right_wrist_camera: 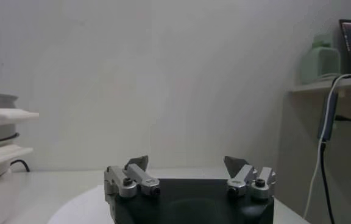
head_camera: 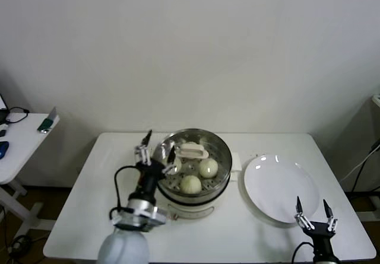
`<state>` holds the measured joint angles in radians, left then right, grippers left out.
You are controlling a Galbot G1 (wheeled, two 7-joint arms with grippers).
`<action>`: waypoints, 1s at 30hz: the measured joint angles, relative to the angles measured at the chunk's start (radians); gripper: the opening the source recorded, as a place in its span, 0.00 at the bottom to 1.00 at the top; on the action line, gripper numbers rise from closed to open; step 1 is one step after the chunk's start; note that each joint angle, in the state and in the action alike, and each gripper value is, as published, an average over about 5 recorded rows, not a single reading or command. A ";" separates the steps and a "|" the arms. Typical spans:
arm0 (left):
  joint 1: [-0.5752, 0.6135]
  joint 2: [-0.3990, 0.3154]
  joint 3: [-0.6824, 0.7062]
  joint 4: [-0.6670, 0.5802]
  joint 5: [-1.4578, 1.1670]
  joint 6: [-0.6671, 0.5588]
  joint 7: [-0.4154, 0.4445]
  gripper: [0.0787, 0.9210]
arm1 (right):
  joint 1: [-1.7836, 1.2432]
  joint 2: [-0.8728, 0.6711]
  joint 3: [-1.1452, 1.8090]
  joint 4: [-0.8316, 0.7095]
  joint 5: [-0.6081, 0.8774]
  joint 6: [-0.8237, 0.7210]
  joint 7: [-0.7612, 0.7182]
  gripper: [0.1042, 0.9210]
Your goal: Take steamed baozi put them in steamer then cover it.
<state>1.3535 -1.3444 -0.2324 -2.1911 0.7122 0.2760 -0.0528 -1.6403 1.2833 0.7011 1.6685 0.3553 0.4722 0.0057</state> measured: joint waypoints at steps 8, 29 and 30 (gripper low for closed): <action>0.090 0.064 -0.218 0.020 -0.397 -0.123 0.011 0.88 | 0.012 -0.003 0.000 -0.008 -0.013 0.001 0.007 0.88; 0.171 0.123 -0.399 0.410 -0.925 -0.465 0.134 0.88 | 0.023 -0.024 -0.003 -0.018 -0.022 -0.017 0.010 0.88; 0.171 0.121 -0.399 0.423 -0.931 -0.473 0.137 0.88 | 0.024 -0.024 -0.003 -0.018 -0.022 -0.018 0.010 0.88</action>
<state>1.5247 -1.2231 -0.6311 -1.7683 -0.2190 -0.1970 0.0846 -1.6162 1.2590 0.6976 1.6502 0.3336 0.4537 0.0154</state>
